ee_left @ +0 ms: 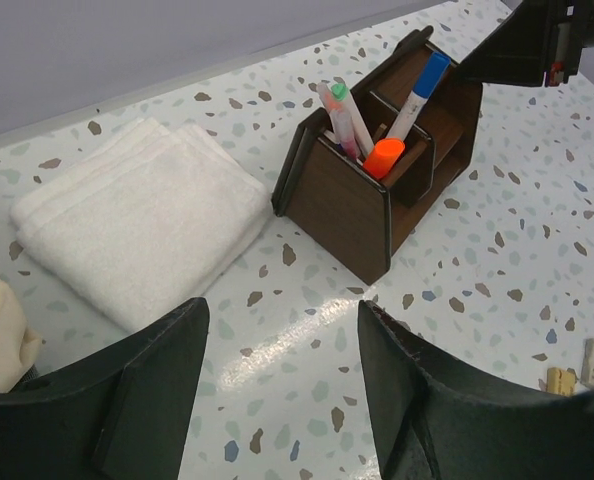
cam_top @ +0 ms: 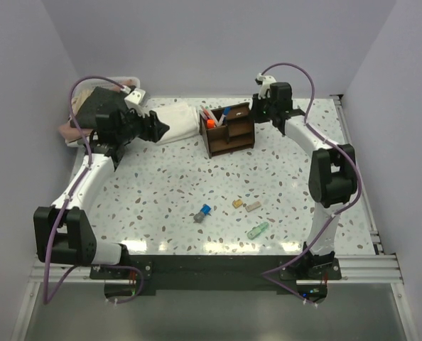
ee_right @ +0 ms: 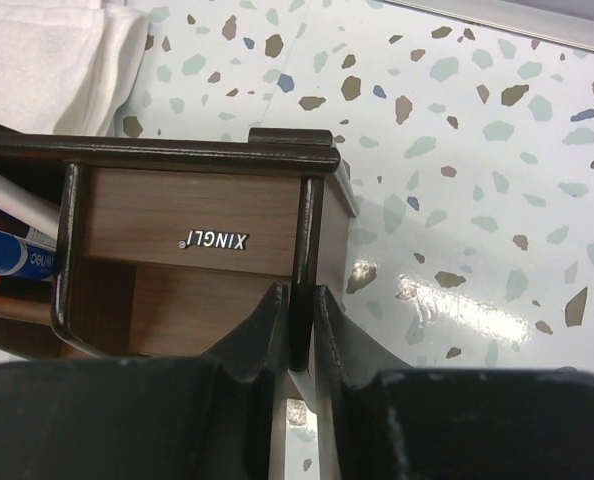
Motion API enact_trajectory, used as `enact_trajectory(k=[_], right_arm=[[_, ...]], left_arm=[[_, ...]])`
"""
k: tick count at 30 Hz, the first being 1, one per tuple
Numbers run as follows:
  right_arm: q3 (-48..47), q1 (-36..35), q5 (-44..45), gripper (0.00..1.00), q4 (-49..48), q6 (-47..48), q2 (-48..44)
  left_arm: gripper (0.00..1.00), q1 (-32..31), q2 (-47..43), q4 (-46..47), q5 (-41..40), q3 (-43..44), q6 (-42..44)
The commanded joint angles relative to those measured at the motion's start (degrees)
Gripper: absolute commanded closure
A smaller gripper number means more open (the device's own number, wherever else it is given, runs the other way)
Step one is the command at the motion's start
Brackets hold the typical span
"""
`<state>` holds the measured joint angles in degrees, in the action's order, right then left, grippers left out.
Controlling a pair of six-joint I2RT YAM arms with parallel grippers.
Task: Sort the stationery into containers
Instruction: Move the storage box to the center of the board.
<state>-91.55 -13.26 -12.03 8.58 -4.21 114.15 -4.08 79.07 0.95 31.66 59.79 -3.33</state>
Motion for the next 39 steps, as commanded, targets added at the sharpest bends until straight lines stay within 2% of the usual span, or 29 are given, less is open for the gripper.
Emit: enact_trajectory(k=[1,8,13,18,21,29,39], right_arm=[[3.21,-1.60,1.74,0.91,1.70,1.57,-4.89],[7.17,-1.86,2.19,0.91,2.14,1.75,-8.85],[9.10,-1.95,2.98,0.87,2.32,1.84,-10.43],[9.63,-1.86,4.65,0.57,2.32,0.43,-10.87],[9.90,-1.95,4.56,0.53,2.32,-0.89,-11.40],[10.42,-1.95,0.62,0.53,3.29,-3.70,-12.98],[16.13,-1.95,-1.94,0.52,3.29,-6.78,-17.29]], left_arm=[[0.34,0.82,-2.60,4.14,0.95,-1.25,-1.06],[0.31,0.82,-4.01,1.17,-0.10,-2.75,2.01],[0.28,0.74,-4.10,-8.67,-1.16,-1.43,6.14],[0.25,0.65,-4.62,-12.90,-1.34,-1.51,6.50],[0.25,0.39,-5.76,-12.29,-1.07,-2.74,5.71],[0.25,0.38,-7.35,-12.46,-0.46,-3.54,5.62],[0.25,0.38,-7.17,-10.45,0.07,-4.07,5.44]])
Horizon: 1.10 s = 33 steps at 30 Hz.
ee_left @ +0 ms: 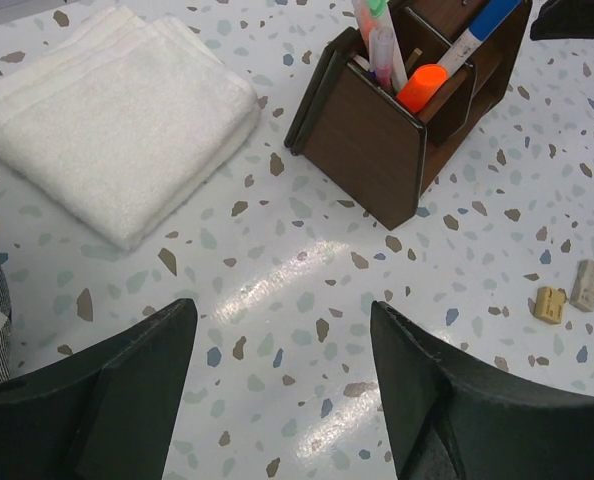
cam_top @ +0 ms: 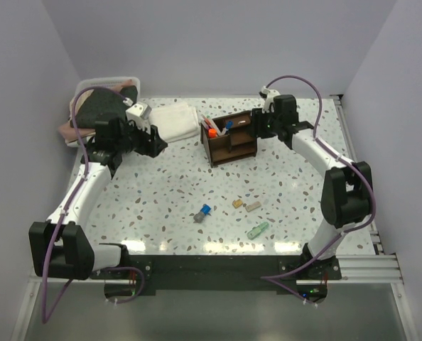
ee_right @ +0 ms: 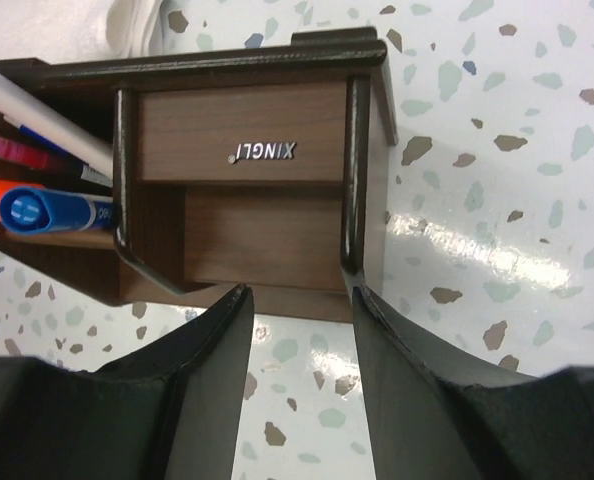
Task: Sort the stationery into containers
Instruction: Move the storage box to the center of the board.
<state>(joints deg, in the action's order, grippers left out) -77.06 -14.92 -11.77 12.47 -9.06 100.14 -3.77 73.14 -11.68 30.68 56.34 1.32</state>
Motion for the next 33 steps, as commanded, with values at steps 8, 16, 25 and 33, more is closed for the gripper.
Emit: enact_trajectory(k=[8,16,25,33], right_arm=[[3.93,-0.64,-4.49,0.53,-1.66,-3.33,-4.69],[2.62,0.58,0.88,0.84,-0.86,0.89,-6.89],[-0.64,4.37,3.60,1.00,-2.88,-0.34,-3.55],[-6.17,4.99,2.11,1.00,-3.68,1.50,4.44]], left_arm=[[0.25,0.08,-1.34,2.98,1.67,-1.40,0.70],[0.25,0.08,-2.39,2.72,2.54,-2.28,0.61],[0.27,0.08,-2.66,1.93,2.90,-1.93,1.23],[0.27,0.17,-2.04,1.84,2.46,-1.58,1.75]])
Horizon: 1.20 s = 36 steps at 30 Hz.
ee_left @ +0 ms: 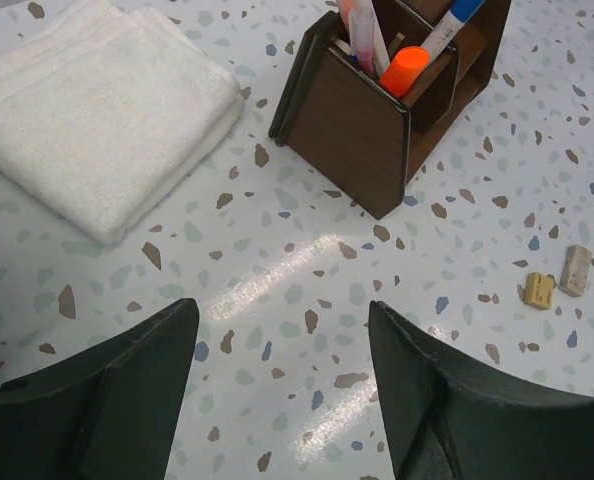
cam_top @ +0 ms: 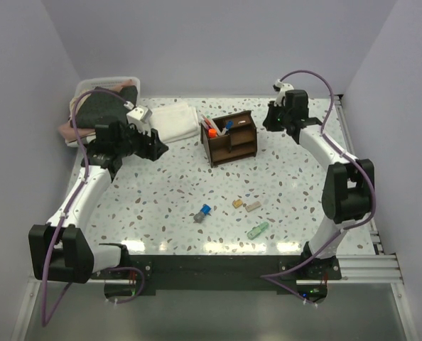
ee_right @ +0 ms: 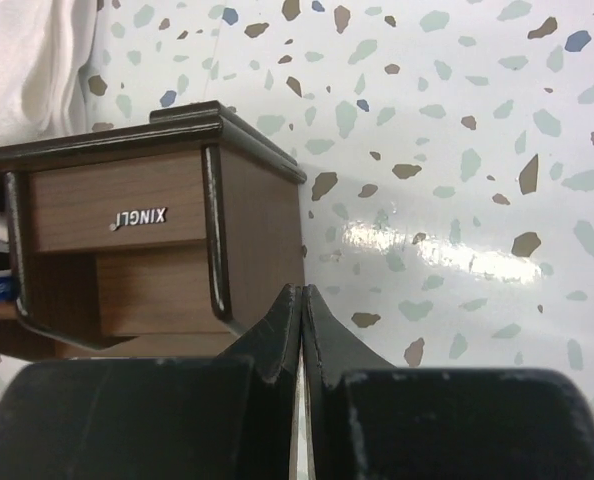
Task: Sort the stationery into containers
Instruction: Move the storage box to the center of the board.
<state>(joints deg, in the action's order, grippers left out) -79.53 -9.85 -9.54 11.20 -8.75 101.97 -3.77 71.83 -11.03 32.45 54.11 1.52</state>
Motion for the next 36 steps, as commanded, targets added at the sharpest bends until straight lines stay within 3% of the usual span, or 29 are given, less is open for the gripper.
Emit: enact_trajectory(k=[1,8,15,23,26,30,31,34,36], right_arm=[[-4.40,-0.09,-0.13,1.00,-2.50,1.20,3.23],[-4.24,-1.22,-2.06,1.00,-2.15,0.84,4.82],[0.16,-3.77,-3.82,1.00,-1.80,-0.74,1.30],[3.94,-7.64,-4.00,1.00,-1.01,-2.23,-2.56],[4.99,-7.64,-2.68,1.00,-0.39,-1.80,-3.80],[6.05,-7.38,1.71,1.00,2.50,0.40,-7.21],[7.18,-7.21,3.20,0.87,2.68,0.58,-7.84],[10.00,-5.89,4.96,0.60,2.95,0.49,-10.12],[12.19,-4.75,5.23,0.56,2.86,0.05,-11.27]], left_arm=[[0.27,0.17,-0.73,1.18,0.69,0.65,1.64],[0.26,-0.27,-0.11,-2.41,-2.64,0.91,6.55],[0.25,-5.71,-1.17,-4.71,-11.08,-1.54,12.36],[0.25,-6.77,-0.64,-5.32,-10.56,-1.81,13.16],[0.24,-8.70,-0.55,-6.46,-10.74,-2.43,15.17],[0.20,-15.98,-0.64,-9.44,-12.58,-4.35,19.57],[0.19,-17.31,-0.55,-10.84,-12.84,-4.62,20.27],[0.19,-22.58,1.19,-13.48,-13.11,-4.71,21.07],[0.19,-25.92,2.17,-13.67,-13.20,-4.45,19.76]])
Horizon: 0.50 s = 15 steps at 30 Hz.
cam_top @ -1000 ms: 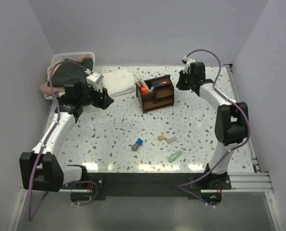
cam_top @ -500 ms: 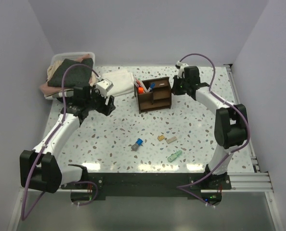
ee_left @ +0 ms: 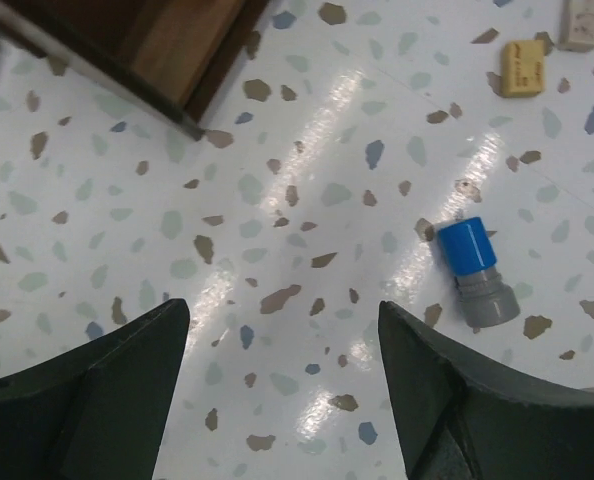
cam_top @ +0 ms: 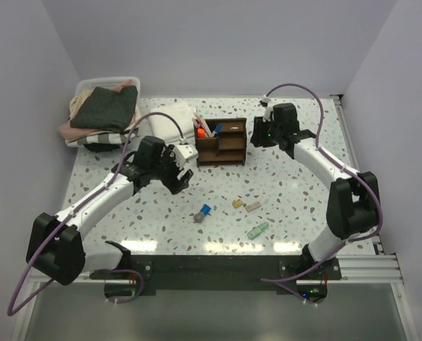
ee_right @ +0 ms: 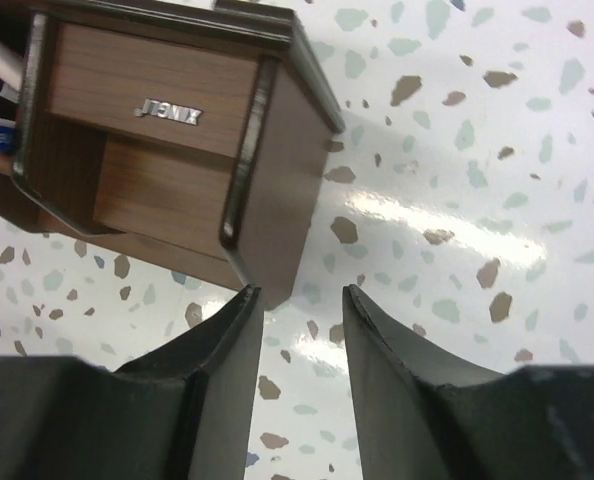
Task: Sort the stationery into containers
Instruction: Move the storage box to the center of the board, then pick up the stationery from the center of the board.
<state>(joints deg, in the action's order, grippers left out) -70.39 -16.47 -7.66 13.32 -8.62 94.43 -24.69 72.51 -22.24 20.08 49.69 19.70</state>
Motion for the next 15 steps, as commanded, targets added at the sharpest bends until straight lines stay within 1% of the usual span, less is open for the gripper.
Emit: enact_trajectory(k=[1,4,8,14,15], right_arm=[[3.67,2.31,3.44,0.55,0.74,-0.25,-4.95],[5.70,4.60,2.92,0.55,0.92,-1.31,-7.23],[7.98,6.80,2.04,0.52,1.09,-2.10,-10.40],[11.15,9.70,1.24,0.50,1.36,-3.33,-15.32],[11.85,9.96,1.16,0.50,1.18,-3.42,-15.85]], left_arm=[[0.18,-5.89,2.71,-2.28,-0.91,0.14,0.78],[0.16,-7.92,6.22,-1.49,-0.65,1.89,-3.69],[0.16,-9.67,10.54,-1.58,-0.21,4.88,-5.99],[0.13,-17.05,15.11,-3.42,-2.93,9.01,-8.19],[0.12,-17.50,16.25,-3.42,-3.02,9.37,-8.54]])
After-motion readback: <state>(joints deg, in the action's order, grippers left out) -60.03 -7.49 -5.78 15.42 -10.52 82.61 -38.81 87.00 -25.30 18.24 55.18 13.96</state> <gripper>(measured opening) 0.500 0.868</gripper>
